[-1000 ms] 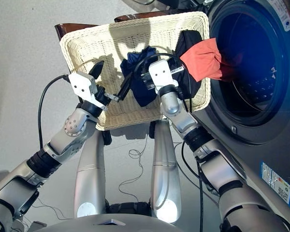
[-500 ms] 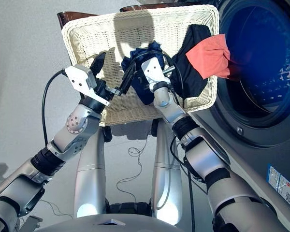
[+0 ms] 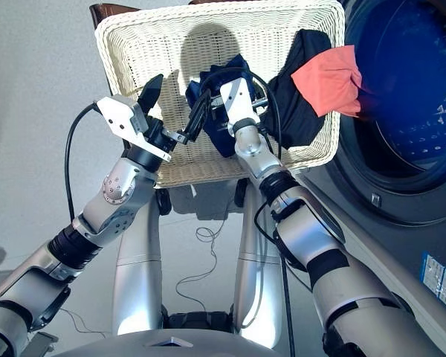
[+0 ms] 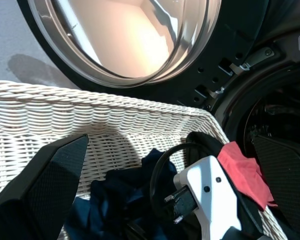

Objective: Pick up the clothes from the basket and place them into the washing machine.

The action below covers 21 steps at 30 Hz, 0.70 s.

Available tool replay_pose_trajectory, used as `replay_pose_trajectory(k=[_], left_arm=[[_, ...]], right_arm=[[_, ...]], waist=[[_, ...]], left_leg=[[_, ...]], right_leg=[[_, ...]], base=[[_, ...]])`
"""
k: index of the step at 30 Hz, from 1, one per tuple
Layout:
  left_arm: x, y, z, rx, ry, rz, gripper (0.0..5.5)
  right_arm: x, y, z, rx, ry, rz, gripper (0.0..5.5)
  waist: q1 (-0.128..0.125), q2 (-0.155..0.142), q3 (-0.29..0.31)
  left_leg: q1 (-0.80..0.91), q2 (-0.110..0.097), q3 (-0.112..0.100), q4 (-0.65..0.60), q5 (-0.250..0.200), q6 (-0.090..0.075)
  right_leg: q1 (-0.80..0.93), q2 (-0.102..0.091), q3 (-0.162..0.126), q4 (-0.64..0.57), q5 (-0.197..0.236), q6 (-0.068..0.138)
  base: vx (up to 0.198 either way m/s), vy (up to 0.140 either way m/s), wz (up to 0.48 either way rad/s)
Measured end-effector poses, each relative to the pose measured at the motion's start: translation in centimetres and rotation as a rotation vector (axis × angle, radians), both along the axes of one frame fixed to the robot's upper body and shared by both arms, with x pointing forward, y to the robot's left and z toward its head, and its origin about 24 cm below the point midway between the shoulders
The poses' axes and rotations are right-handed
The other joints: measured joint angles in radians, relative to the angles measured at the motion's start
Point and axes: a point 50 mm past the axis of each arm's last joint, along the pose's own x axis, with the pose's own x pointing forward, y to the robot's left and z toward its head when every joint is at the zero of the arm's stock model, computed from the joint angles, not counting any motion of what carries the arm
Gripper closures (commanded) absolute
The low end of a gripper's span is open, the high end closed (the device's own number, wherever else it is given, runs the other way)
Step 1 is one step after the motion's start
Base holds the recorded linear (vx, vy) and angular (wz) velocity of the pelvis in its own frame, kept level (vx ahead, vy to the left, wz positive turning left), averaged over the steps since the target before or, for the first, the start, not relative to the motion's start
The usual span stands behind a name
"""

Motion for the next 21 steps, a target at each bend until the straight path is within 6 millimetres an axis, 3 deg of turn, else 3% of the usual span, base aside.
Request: replay_pose_trajectory(k=[3,4,5,6,9,21], left_arm=[[-0.1,-0.1,0.3,-0.004,-0.013,-0.005,0.0],[-0.1,-0.1,0.3,-0.004,-0.011,-0.006,0.0],[-0.1,-0.2,0.3,-0.005,-0.013,-0.01,0.0],[-0.2,-0.3,0.4,-0.011,-0.014,-0.015,0.0],[-0.3,-0.5,0.4,-0.022,-0.012,-0.023,0.0],[-0.7,-0.6,1.1,-0.025,-0.044,-0.043,0.0]], right_arm=[[0.2,-0.2,0.6,0.008,-0.006,-0.001,0.0],[0.1,-0.1,0.2,0.009,0.007,0.003,1.96],[0.2,-0.2,0.1,0.011,0.016,-0.002,4.66],[0.2,-0.3,-0.1,0.011,0.027,-0.005,5.5],[0.2,-0.1,-0.4,0.002,0.036,0.003,5.5],[-0.2,-0.8,0.0,0.091,0.029,0.026,5.5]], waist=[[0.006,0.006,-0.003],[0.004,0.007,-0.003],[0.008,0.008,-0.006],[0.014,0.013,-0.009],[0.028,0.021,-0.014],[0.026,0.021,-0.018]], left_leg=[[-0.008,0.004,0.001,0.002,0.006,0.003],[-0.005,0.005,0.002,0.005,0.003,0.0],[-0.001,0.005,0.001,0.006,0.003,0.003],[0.002,0.006,0.001,0.004,0.001,0.0],[0.003,0.007,0.001,-0.001,0.007,0.003],[-0.005,0.006,0.002,0.004,0.004,0.006]], right_leg=[[-0.005,-0.001,-0.003,0.0,0.004,-0.006],[-0.002,0.001,-0.005,0.003,0.003,-0.005],[0.0,-0.001,-0.004,0.006,0.0,-0.005],[0.003,-0.001,-0.004,0.006,-0.001,-0.006],[0.004,-0.001,-0.007,0.002,0.0,-0.008],[0.002,-0.003,-0.008,0.0,-0.001,-0.003]], base=[[-0.035,0.007,0.011],[0.0,0.0,0.0],[0.0,0.0,0.0],[0.0,0.0,0.0],[0.0,0.0,0.0],[0.017,0.004,0.003]])
